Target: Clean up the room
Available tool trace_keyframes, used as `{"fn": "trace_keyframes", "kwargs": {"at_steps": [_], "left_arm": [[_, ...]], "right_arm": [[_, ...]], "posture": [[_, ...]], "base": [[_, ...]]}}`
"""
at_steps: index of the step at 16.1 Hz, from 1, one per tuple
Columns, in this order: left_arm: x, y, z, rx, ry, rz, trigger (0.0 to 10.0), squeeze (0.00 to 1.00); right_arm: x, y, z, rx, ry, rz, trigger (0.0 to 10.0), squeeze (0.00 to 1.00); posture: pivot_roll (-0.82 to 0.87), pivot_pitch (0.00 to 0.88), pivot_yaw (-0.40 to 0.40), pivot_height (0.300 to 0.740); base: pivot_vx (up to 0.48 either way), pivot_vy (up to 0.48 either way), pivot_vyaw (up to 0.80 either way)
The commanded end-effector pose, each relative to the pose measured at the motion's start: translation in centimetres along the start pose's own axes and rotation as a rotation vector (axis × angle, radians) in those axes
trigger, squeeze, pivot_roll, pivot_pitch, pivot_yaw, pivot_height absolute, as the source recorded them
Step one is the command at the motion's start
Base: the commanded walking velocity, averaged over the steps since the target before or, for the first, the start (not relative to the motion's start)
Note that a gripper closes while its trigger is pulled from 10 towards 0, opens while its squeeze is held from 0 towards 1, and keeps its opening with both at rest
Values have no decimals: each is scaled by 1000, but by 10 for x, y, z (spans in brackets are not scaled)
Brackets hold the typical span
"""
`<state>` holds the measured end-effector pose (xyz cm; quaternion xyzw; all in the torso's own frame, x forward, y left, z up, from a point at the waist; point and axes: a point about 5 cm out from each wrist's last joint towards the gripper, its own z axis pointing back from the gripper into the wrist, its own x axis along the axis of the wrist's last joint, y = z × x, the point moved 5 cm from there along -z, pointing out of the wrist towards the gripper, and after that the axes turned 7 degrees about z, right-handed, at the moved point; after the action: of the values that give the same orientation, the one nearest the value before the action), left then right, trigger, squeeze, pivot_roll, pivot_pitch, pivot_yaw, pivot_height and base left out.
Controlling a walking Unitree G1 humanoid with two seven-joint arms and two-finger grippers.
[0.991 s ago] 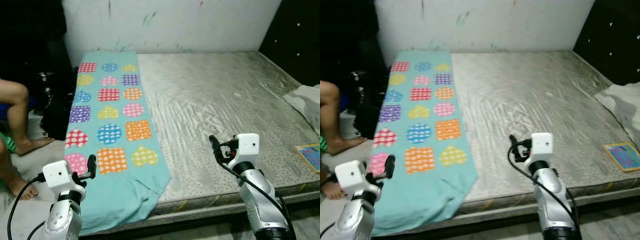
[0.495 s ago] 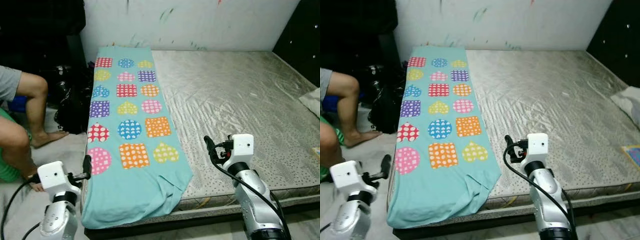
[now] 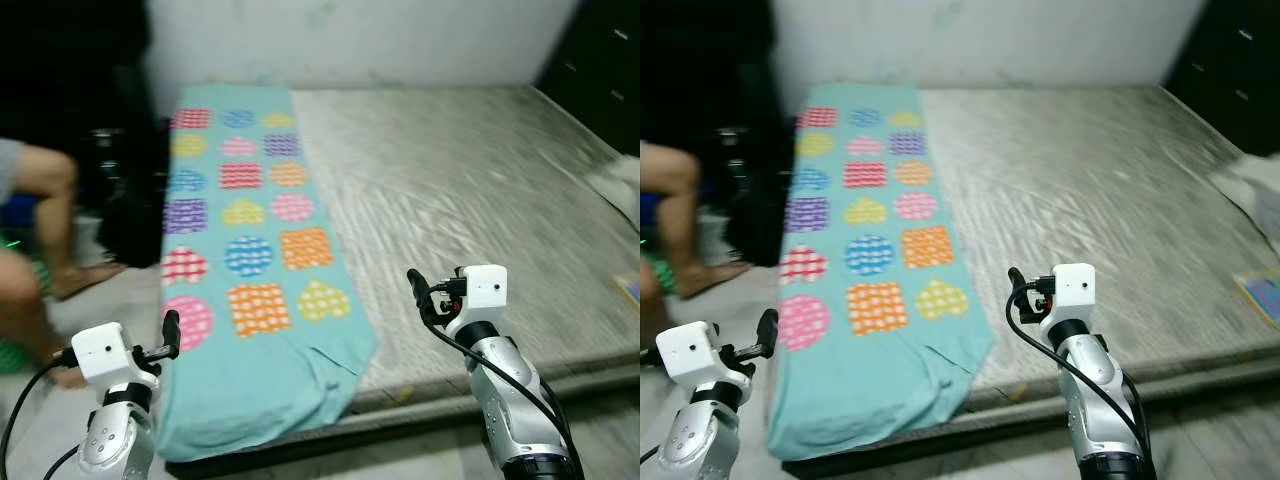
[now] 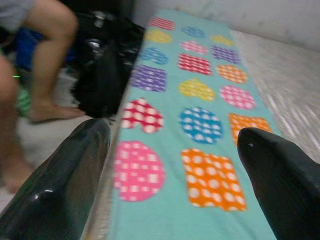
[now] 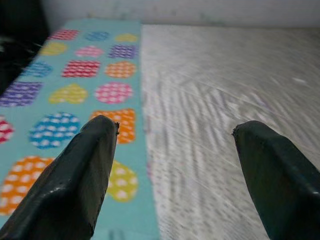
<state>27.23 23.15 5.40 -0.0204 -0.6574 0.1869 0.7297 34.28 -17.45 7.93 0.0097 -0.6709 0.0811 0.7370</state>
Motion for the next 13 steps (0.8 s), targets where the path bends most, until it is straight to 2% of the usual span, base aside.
{"fn": "trace_keyframes", "kwargs": {"at_steps": [1,2,10,13], "left_arm": [[-1,1,1,0,8,3,10000,0],[0,0,1,-1,8,3,10000,0],[1,1,1,0,1,-5,10000,0],[2,1,0,1,1,-10,10000,0]], "right_arm": [[4,-1,-1,0,-12,0,10000,0],[4,-1,0,0,-12,1,10000,0],[5,1,-2,0,-13,-4,10000,0],[6,1,-4,0,-13,-5,10000,0]], "posture": [[-32,49,-59,740],[-34,54,-59,740],[-32,57,-53,740],[-30,63,-52,740]], "base": [[0,480,0],[0,398,0],[0,0,0],[0,0,-750]]}}
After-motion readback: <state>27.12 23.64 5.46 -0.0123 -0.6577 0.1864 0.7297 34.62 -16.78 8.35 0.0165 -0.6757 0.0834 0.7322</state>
